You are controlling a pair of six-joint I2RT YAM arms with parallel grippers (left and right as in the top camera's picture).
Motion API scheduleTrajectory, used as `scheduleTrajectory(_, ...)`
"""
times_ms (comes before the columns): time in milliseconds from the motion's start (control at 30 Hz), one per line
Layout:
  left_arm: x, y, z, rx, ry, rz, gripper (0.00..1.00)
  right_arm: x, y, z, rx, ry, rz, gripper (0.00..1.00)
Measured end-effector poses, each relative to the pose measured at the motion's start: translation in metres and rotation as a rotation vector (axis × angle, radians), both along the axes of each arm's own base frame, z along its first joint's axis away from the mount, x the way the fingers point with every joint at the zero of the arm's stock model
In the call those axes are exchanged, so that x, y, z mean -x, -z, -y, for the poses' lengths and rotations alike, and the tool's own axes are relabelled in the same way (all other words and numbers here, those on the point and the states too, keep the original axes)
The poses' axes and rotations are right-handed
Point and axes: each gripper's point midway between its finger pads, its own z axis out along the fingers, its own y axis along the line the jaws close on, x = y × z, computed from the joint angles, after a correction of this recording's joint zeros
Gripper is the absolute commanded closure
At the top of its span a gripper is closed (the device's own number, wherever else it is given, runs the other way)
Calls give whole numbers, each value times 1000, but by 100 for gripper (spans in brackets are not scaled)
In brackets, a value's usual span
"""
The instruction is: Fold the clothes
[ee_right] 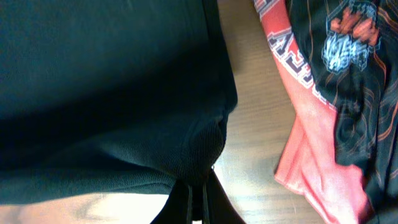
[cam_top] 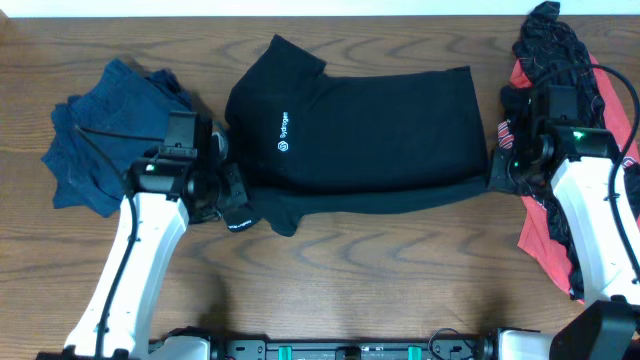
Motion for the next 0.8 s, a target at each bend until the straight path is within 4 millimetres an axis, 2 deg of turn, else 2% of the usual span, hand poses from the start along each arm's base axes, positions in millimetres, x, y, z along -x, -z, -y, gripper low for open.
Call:
scheduleTrajectory(133,-21,6,2,9,-16,39,94,-16,7,1,2,1,30,99)
scheduleTrajectory(267,-34,15,3,11,-20,47,94,-27,22,3,7,10,19,99)
scheduleTrajectory(633,-74,53,-4,-38,-65,72,94,-60,75,16,56,59,6,99)
scheduleTrajectory(800,-89,57,-3,-36,-69,115,94,-69,86,17,55,62,15,96)
